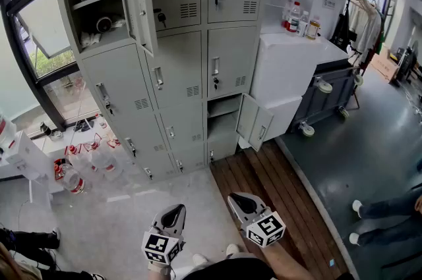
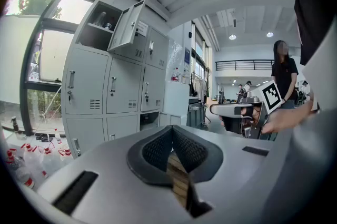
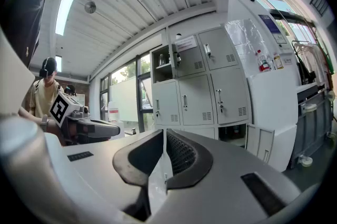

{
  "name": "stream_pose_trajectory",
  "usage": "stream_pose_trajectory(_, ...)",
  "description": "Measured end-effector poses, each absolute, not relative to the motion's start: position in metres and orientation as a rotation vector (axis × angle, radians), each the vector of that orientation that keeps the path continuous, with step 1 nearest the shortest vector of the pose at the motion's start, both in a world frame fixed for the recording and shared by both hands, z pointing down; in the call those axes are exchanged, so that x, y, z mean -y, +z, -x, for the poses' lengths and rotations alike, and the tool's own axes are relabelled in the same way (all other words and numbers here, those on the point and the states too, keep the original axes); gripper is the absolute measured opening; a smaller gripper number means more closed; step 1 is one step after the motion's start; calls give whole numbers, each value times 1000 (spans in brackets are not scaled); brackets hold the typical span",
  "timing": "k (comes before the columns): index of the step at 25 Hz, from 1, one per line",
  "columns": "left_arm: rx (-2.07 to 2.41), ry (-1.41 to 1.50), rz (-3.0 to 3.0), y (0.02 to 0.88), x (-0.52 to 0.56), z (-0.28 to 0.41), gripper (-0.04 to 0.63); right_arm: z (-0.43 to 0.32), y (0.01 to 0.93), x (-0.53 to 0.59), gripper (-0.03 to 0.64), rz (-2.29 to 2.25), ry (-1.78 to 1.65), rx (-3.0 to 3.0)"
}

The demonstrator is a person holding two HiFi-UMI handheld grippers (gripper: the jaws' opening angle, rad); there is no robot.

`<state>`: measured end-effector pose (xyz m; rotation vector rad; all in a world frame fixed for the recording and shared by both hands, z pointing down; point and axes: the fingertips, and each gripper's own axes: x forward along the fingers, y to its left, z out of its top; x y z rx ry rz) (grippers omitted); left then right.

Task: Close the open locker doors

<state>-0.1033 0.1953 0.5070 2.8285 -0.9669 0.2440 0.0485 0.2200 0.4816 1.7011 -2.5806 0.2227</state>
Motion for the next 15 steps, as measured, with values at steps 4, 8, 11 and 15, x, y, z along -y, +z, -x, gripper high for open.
stream_pose_trajectory(4,964,257,-2825,512,-194,121,18,-34,486,-217,45,-1713,239,2572)
stream_pose_trajectory(8,955,251,-2841,512,-187,137,18,-18,486,-211,44,-1718,233,2569)
stream_pose_trajectory(11,951,233,-2842,509,-178,151,19,-7,483,-204,46,-1760,239,2567)
stream_pose_trajectory(15,933,246,-2843,516,-169,163,20,1,487,-196,46,-1785,268,2558)
